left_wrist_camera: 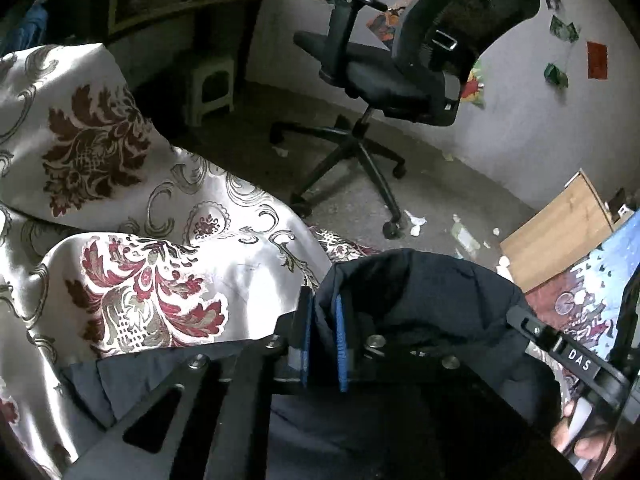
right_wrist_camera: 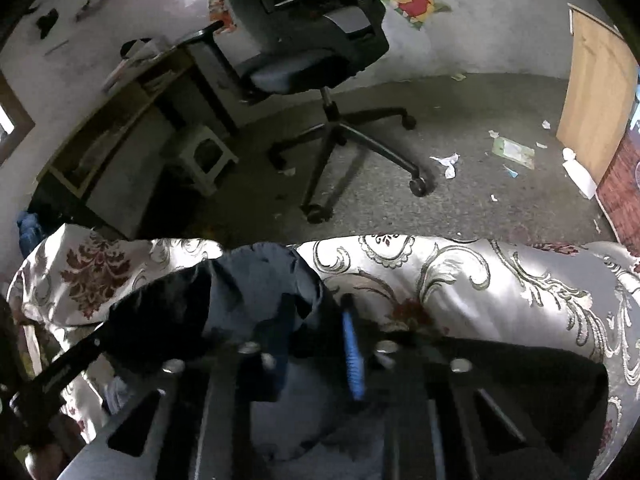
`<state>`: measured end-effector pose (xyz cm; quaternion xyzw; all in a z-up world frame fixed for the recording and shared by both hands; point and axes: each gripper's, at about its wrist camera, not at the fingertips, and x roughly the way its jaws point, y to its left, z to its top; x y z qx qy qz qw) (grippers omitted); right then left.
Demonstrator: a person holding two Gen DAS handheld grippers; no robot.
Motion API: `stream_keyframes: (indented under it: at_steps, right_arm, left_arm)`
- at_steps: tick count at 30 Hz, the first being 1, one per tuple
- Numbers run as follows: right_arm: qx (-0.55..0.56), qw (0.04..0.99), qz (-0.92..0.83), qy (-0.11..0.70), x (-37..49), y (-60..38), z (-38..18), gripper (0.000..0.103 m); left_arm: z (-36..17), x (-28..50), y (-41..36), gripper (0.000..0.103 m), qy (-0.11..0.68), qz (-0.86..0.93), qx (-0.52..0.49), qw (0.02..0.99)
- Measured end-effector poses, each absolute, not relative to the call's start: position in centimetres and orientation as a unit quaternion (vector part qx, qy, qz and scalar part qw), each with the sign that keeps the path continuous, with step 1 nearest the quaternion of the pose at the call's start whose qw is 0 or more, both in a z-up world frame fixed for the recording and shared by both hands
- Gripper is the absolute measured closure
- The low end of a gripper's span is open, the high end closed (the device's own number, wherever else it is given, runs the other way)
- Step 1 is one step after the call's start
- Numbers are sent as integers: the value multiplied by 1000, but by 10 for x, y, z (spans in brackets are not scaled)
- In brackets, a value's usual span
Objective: Fold large clothes
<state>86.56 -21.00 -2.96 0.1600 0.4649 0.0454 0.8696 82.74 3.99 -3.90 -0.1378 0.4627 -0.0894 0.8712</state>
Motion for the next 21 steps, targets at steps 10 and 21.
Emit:
stream_keyframes:
  at_steps: [10,21]
  right_arm:
    - [171,891,130,400,797,-232,1,94]
    - [95,889,142,425,744,-226,-22,97]
  left_arm:
    - [-5,753,76,100,400,-166,-161,887]
    - [-30,697,58,101,470,-168,-87,862]
